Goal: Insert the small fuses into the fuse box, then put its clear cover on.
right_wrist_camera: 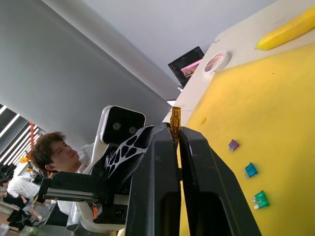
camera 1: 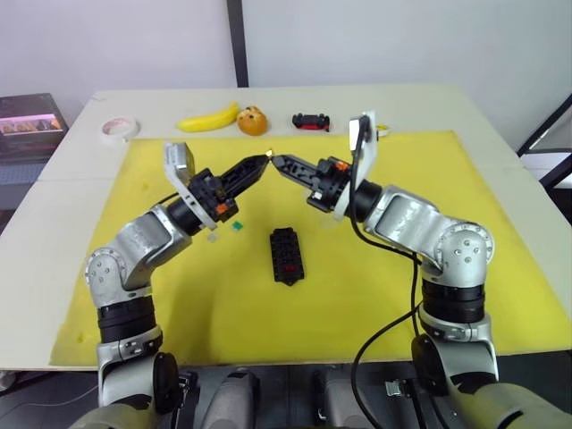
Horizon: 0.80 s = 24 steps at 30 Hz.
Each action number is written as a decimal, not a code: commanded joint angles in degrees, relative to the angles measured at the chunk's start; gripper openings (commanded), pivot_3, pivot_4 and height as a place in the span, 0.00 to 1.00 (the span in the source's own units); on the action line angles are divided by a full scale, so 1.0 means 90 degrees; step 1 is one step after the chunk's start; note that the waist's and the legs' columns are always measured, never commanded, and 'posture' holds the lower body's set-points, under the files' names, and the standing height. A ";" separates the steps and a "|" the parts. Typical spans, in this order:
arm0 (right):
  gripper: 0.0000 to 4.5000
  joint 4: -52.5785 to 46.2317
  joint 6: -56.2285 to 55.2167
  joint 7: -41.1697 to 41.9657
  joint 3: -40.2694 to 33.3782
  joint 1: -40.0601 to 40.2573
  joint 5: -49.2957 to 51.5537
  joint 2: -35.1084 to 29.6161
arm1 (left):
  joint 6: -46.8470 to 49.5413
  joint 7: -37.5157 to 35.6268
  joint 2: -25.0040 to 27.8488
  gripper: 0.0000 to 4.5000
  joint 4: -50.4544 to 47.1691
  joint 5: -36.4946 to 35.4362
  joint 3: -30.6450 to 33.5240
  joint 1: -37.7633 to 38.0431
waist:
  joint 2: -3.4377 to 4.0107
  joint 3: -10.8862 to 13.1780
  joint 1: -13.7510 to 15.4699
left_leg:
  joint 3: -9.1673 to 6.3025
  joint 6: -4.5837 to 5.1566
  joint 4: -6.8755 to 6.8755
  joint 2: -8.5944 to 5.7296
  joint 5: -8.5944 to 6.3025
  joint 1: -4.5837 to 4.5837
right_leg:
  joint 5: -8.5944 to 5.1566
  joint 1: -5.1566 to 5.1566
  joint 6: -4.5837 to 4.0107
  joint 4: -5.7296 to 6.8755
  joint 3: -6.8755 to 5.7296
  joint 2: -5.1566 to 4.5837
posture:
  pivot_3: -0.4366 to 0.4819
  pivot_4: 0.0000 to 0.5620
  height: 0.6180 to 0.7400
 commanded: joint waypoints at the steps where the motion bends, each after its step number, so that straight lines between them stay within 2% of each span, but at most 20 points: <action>1: 0.01 -0.0147 -0.0146 0.0017 -0.0033 -0.0236 0.0213 0.0014 | -0.0036 -0.0004 0.0063 0.00 -0.0142 -0.0107 -0.0060 -0.0018 | 0.0000 0.0000 0.0000 | 0.0000 0.0000 0.0000 0.0000 0.0000 0.0000 | 0.0000 0.0000 0.0000 0.0000 0.0000 0.0000 | 0.48 0.27 1.00; 8: 0.01 -0.0204 -0.0240 -0.0120 -0.0094 -0.0226 0.0639 0.0011 | -0.0079 0.0034 0.0367 0.00 -0.0123 -0.0107 -0.0226 0.0046 | 0.0000 0.0000 -0.0006 | -0.0001 0.0001 0.0000 0.0001 -0.0001 0.0000 | 0.0000 0.0000 0.0000 0.0000 0.0002 0.0000 | 0.48 0.27 1.00; 10: 0.01 -0.0243 -0.0240 -0.0110 -0.0101 -0.0223 0.0740 -0.0046 | 0.0018 -0.0198 0.0578 0.00 -0.0139 -0.0107 -0.0288 0.0087 | 0.0000 0.0000 -0.0006 | -0.0001 0.0001 -0.0001 0.0001 -0.0001 0.0000 | 0.0000 0.0000 0.0000 -0.0001 0.0002 0.0000 | 0.48 0.27 1.00; 11: 0.00 -0.0289 -0.0165 0.0008 -0.0113 -0.0219 0.0759 -0.0170 | 0.0210 -0.0468 0.0954 0.14 -0.0146 -0.0107 -0.0363 0.0082 | 0.0000 0.0000 -0.0012 | -0.0001 0.0002 -0.0001 0.0001 -0.0001 0.0000 | 0.0000 0.0000 0.0000 -0.0001 0.0002 0.0000 | 0.48 0.27 1.00; 12: 0.00 -0.0320 -0.0114 0.0096 -0.0117 -0.0216 0.0774 -0.0265 | 0.0332 -0.0677 0.1244 0.20 -0.0150 -0.0106 -0.0433 0.0080 | 0.0002 0.0002 -0.0021 | -0.0001 0.0002 -0.0001 0.0001 -0.0001 0.0000 | 0.0000 0.0000 0.0000 0.0000 0.0001 0.0001 | 0.48 0.27 1.00; 14: 0.00 -0.0479 0.0115 0.0520 -0.0066 -0.0196 0.0606 -0.0668 | 0.0648 -0.1345 0.1858 0.43 -0.0202 0.0162 -0.0545 0.0032 | 0.0010 0.0007 -0.0014 | 0.0000 0.0009 -0.0006 0.0001 -0.0005 0.0000 | 0.0000 -0.0003 0.0000 -0.0001 0.0000 0.0005 | 0.48 0.27 1.00; 17: 0.00 -0.0707 0.0430 0.1237 0.0001 -0.0098 0.0353 -0.1376 | 0.1149 -0.3125 0.2846 0.76 -0.0712 0.1483 -0.0865 0.0005 | 0.0013 0.0013 -0.0013 | -0.0001 0.0015 -0.0011 -0.0003 -0.0008 0.0001 | -0.0001 -0.0002 -0.0001 -0.0004 -0.0003 0.0013 | 0.48 0.27 1.00; 18: 0.00 -0.0750 0.0490 0.1425 0.0028 -0.0084 0.0274 -0.1546 | 0.1177 -0.3648 0.3075 0.86 -0.0854 0.1874 -0.0978 0.0026 | 0.0015 0.0018 -0.0012 | -0.0001 0.0016 -0.0011 -0.0005 -0.0008 0.0000 | -0.0002 -0.0002 -0.0001 -0.0006 -0.0003 0.0015 | 0.48 0.27 1.00; 19: 0.00 -0.0945 0.0583 0.1892 0.0145 -0.0038 -0.0108 -0.1863 | 0.0925 -0.4519 0.3422 0.96 -0.1144 0.2590 -0.1252 0.0113 | 0.0023 0.0022 -0.0009 | 0.0000 0.0017 -0.0012 -0.0014 -0.0009 0.0000 | -0.0002 -0.0001 -0.0001 -0.0008 -0.0003 0.0017 | 0.48 0.27 1.00; 21: 0.00 -0.1366 0.0648 0.2856 0.0474 0.0050 -0.0959 -0.2476 | 0.0191 -0.6180 0.4048 0.96 -0.1558 0.3949 -0.1866 0.0259 | 0.0030 0.0029 -0.0007 | 0.0003 0.0017 -0.0016 -0.0017 -0.0009 0.0000 | -0.0003 -0.0001 -0.0002 -0.0012 -0.0001 0.0016 | 0.48 0.27 1.00; 24: 0.00 -0.1846 0.0287 0.4146 0.1093 0.0180 -0.2259 -0.3208 | -0.1015 -0.7769 0.4493 0.98 -0.1641 0.5491 -0.2572 0.0338 | 0.0035 0.0032 0.0008 | 0.0010 0.0010 -0.0052 -0.0019 -0.0004 0.0011 | -0.0004 -0.0003 -0.0004 -0.0025 0.0003 0.0022 | 0.48 0.27 1.00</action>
